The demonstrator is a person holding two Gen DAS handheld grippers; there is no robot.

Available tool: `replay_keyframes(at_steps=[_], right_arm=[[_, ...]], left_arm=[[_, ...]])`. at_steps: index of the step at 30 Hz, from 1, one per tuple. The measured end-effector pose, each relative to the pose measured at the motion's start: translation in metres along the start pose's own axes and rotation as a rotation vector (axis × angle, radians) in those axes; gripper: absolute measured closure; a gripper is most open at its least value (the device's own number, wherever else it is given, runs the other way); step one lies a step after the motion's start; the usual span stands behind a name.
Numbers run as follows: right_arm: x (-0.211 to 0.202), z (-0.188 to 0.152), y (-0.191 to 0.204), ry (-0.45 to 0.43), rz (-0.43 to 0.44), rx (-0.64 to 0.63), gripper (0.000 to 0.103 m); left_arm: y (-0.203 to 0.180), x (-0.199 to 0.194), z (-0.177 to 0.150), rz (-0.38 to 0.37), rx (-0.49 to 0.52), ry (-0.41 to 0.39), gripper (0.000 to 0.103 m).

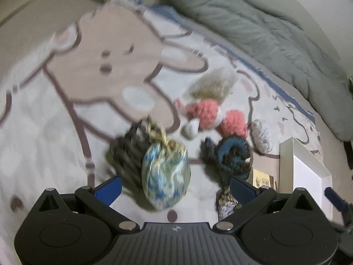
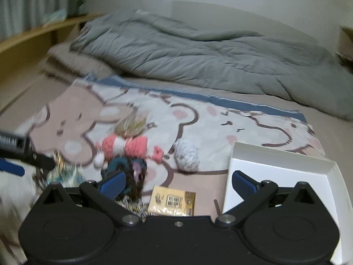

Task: Organize objects
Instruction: 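Grasp the blue floral pouch with the left tool while the right tool grasps the braided cord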

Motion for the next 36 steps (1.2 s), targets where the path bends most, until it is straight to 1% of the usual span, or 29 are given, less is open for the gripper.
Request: replay_keyframes(at_steps=[3, 6, 8, 9, 10, 12, 14, 16, 18, 20, 21, 23, 24, 25, 26, 28, 29, 31, 33, 34, 36], right_arm=[[0.008, -0.011, 0.008, -0.008, 0.032, -0.076, 0.0], [0.014, -0.022, 0.019, 0.002, 0.04, -0.171, 0.0], [0.018, -0.03, 0.025, 0.014, 0.056, -0.227, 0.0], [0.019, -0.034, 0.028, 0.019, 0.07, -0.256, 0.003], [0.02, -0.038, 0.031, 0.016, 0.078, -0.29, 0.01], [0.021, -0.045, 0.038, 0.007, 0.079, -0.351, 0.014], [0.022, -0.052, 0.043, 0.0, 0.082, -0.41, 0.018], [0.024, -0.058, 0.05, -0.015, 0.087, -0.476, 0.025], [0.025, -0.064, 0.057, -0.044, 0.073, -0.552, 0.027], [0.026, -0.072, 0.065, -0.079, 0.066, -0.637, 0.031], [0.026, -0.074, 0.068, -0.089, 0.065, -0.667, 0.034], [0.029, -0.078, 0.075, -0.102, 0.068, -0.717, 0.038], [0.03, -0.08, 0.078, -0.108, 0.068, -0.739, 0.041], [0.031, -0.083, 0.082, -0.115, 0.064, -0.764, 0.046], [0.032, -0.085, 0.085, -0.129, 0.053, -0.793, 0.049], [0.035, -0.089, 0.092, -0.155, 0.034, -0.843, 0.055], [0.036, -0.091, 0.095, -0.164, 0.029, -0.862, 0.056], [0.036, -0.096, 0.1, -0.174, 0.028, -0.903, 0.061], [0.036, -0.1, 0.104, -0.182, 0.017, -0.946, 0.063], [0.036, -0.101, 0.105, -0.181, 0.013, -0.956, 0.064], [0.036, -0.097, 0.104, -0.159, 0.016, -0.936, 0.065]], left_arm=[[0.011, 0.007, -0.003, -0.017, -0.098, 0.008, 0.005], [0.016, 0.012, -0.006, -0.026, -0.163, 0.001, 0.009], [0.018, 0.016, -0.008, -0.037, -0.192, -0.001, 0.015], [0.019, 0.019, -0.009, -0.044, -0.208, -0.001, 0.016], [0.02, 0.021, -0.009, -0.051, -0.223, -0.002, 0.019], [0.023, 0.026, -0.01, -0.057, -0.252, -0.009, 0.023], [0.028, 0.031, -0.011, -0.047, -0.291, -0.022, 0.024], [0.033, 0.037, -0.011, -0.049, -0.336, -0.029, 0.025], [0.036, 0.043, -0.01, -0.065, -0.364, -0.022, 0.03], [0.036, 0.047, -0.009, -0.069, -0.366, -0.018, 0.039], [0.036, 0.049, -0.009, -0.07, -0.366, -0.015, 0.041], [0.037, 0.052, -0.008, -0.073, -0.361, -0.01, 0.052], [0.037, 0.054, -0.007, -0.074, -0.356, -0.009, 0.055], [0.036, 0.055, -0.006, -0.075, -0.349, -0.008, 0.063], [0.036, 0.055, -0.005, -0.075, -0.339, -0.008, 0.07], [0.036, 0.055, -0.002, -0.076, -0.323, -0.01, 0.07], [0.035, 0.054, -0.002, -0.081, -0.318, -0.011, 0.071], [0.034, 0.053, -0.001, -0.087, -0.302, -0.01, 0.071], [0.031, 0.052, 0.0, -0.098, -0.284, -0.005, 0.071], [0.029, 0.051, 0.0, -0.103, -0.274, -0.002, 0.071], [0.025, 0.048, 0.0, -0.11, -0.243, -0.002, 0.071]])
Point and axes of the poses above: each gripper's, at about its wrist camera, not at the fingertips, and x roughly the way its jaws point, y to its left, z to its top, the point moved 1 cm from there along x, roughly the way its jaws point, and after that the axes turned 13 degrees about -z, right-handed, at the moved point
